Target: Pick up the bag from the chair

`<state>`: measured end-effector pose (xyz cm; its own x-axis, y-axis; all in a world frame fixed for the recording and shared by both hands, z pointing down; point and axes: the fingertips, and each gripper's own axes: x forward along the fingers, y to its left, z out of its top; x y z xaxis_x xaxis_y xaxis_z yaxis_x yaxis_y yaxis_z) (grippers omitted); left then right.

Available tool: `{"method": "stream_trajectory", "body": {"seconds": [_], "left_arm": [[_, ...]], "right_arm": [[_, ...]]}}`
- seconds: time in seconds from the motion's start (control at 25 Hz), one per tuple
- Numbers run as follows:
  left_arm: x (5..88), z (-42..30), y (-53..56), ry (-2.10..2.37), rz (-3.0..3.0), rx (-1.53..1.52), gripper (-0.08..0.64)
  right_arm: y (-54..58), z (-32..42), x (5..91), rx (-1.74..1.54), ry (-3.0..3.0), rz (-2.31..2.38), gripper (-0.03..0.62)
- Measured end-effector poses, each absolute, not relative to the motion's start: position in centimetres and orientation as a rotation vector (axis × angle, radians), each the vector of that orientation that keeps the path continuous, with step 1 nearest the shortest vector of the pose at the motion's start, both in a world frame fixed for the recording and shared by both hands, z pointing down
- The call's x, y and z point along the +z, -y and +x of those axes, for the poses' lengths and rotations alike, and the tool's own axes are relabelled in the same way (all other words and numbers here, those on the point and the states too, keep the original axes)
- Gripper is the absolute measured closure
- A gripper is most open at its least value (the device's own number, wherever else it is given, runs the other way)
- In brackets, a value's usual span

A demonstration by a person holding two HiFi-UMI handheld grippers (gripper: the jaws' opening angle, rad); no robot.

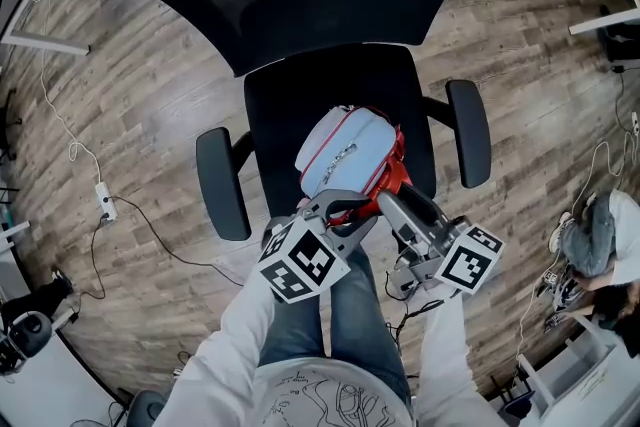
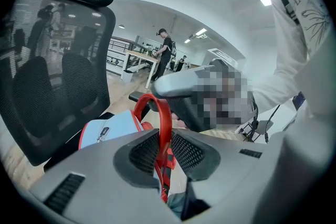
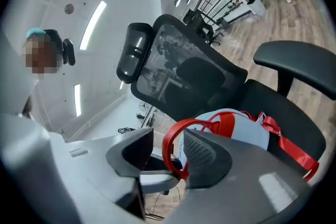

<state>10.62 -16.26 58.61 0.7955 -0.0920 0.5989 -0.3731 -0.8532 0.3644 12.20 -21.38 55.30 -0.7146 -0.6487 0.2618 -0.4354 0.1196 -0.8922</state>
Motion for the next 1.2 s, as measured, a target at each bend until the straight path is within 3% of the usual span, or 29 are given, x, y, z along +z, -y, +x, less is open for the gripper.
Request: {"method": "stream_trajectory", "body": {"seconds": [0.12, 0.6, 1.2], "left_arm": [[58.7, 10.5, 16.4, 0.348, 2.510, 0.795, 0.486], [57.8, 10.1, 16.2, 0.378, 2.532, 0.790, 0.500], [48.4, 8.3, 15.3, 0.453, 2.649, 0.702, 0.508]], "right_arm": [[21.9, 12.1, 55.8, -1.681, -2.179, -1.071, 0.466], [21.7, 11.0, 54.7, -1.691, -2.123, -0.972, 0.531], [20.9, 8.7, 45.4, -1.546, -2.214, -0.930, 0.540]]}}
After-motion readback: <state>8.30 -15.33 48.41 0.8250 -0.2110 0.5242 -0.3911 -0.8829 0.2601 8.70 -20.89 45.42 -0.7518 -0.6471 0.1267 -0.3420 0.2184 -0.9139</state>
